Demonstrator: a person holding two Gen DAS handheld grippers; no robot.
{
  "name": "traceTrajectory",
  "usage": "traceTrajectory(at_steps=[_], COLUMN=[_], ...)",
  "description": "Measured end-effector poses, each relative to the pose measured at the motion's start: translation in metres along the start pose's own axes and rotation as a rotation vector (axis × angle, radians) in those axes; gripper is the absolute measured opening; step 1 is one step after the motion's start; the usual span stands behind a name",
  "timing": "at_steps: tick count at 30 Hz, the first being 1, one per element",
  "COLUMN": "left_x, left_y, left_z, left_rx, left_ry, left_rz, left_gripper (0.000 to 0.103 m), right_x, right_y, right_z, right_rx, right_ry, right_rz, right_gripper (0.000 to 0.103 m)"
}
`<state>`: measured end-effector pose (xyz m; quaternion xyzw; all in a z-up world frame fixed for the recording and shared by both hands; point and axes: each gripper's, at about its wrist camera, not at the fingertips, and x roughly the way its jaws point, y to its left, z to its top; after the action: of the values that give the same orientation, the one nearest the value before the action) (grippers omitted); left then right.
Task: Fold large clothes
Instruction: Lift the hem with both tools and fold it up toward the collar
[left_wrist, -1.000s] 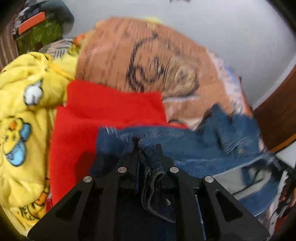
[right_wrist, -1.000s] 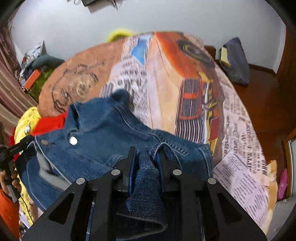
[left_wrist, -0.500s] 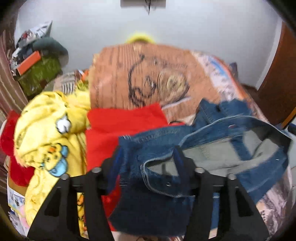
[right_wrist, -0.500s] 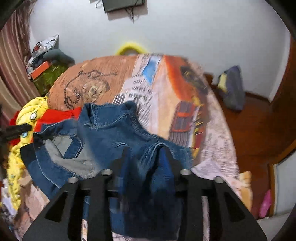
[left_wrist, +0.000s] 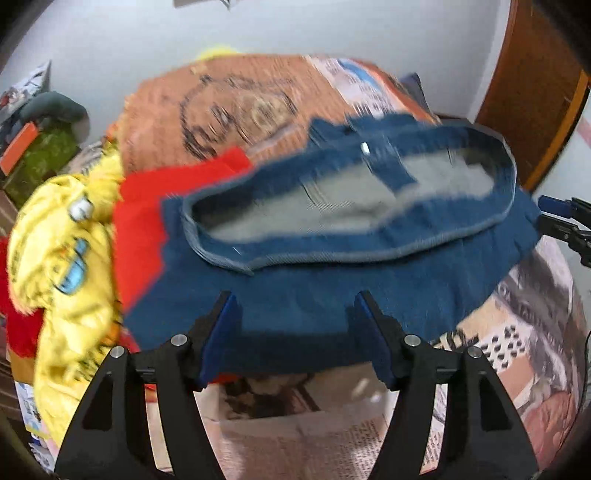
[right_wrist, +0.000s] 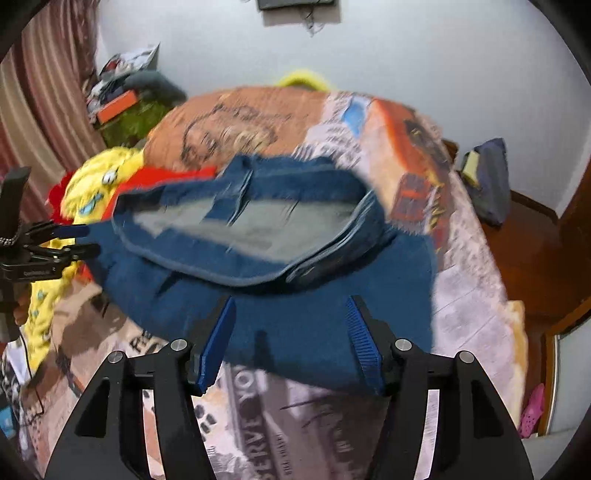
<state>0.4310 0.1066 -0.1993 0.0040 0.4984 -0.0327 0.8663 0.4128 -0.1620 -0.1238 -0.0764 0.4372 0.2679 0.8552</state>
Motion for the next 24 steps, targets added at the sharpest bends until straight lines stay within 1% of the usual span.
traceTrajectory(at_steps=[1,2,4,5,6,8,11,14,15,16,17,19,20,21,23,24], left_x=[0.009,0.013,0.023,0.027,0.032,0.046,0.061,0.077,0.084,0.090,0.091,0.085,0.079,0.069,0.047,0.036], left_y=[-0.003,-0.006,-0.009,-0.010,-0.010,-0.009,0.001,0.018,0.024,0.032,0.038,0.057,0.064,0.071,0.084,0.089], left_z=[-0.003,-0.004,-0.003,-0.001,0.002,0.009,0.029,0.061,0.075,0.090,0.102,0.127,0.134,0.141,0.146,0.145], left_rx=[-0.003,-0.005,-0.003,-0.002,-0.003,-0.011,-0.036,-0.075,-0.080,-0.092,-0.098,-0.127,-0.146,-0.167,-0.192,-0.194], left_ry=[0.018,0.019,0.001,-0.003,-0.002,0.009,0.018,0.040,0.044,0.048,0.043,-0.001,-0.021,-0.048,-0.103,-0.129], left_rz=[-0.004,0.004,0.035,0.035,0.034,0.029,0.005,0.021,0.060,0.144,0.209,0.290,0.303,0.308,0.288,0.273], left_gripper=[0.065,0.065,0.067,0.068,0.069,0.071,0.072,0.071,0.069,0.069,0.068,0.068,0.068,0.068,0.068,0.068], right_x=[0.008,0.018,0.030,0.040,0.043,0.056,0.068,0.083,0.089,0.094,0.099,0.102,0.100,0.097,0.083,0.077], right_y=[0.005,0.010,0.016,0.019,0.021,0.028,0.034,0.036,0.034,0.031,0.024,0.006,-0.007,-0.017,-0.038,-0.042], right_z=[-0.003,-0.005,-0.008,-0.007,-0.008,-0.001,0.011,0.034,0.044,0.055,0.069,0.088,0.095,0.100,0.104,0.103], right_rx=[-0.009,-0.019,-0.025,-0.026,-0.030,-0.056,-0.091,-0.111,-0.110,-0.104,-0.087,-0.025,0.020,0.059,0.135,0.148], right_ry=[0.017,0.035,0.055,0.061,0.060,0.050,0.040,0.052,0.056,0.058,0.060,0.040,0.029,0.022,-0.009,-0.024], right_rz=[0.006,0.006,0.006,0.006,0.002,-0.007,-0.031,-0.026,-0.036,-0.064,-0.105,-0.190,-0.224,-0.239,-0.219,-0.205], right_gripper=[0.058,0.058,0.058,0.059,0.062,0.075,0.077,0.076,0.076,0.076,0.076,0.076,0.076,0.076,0.076,0.076])
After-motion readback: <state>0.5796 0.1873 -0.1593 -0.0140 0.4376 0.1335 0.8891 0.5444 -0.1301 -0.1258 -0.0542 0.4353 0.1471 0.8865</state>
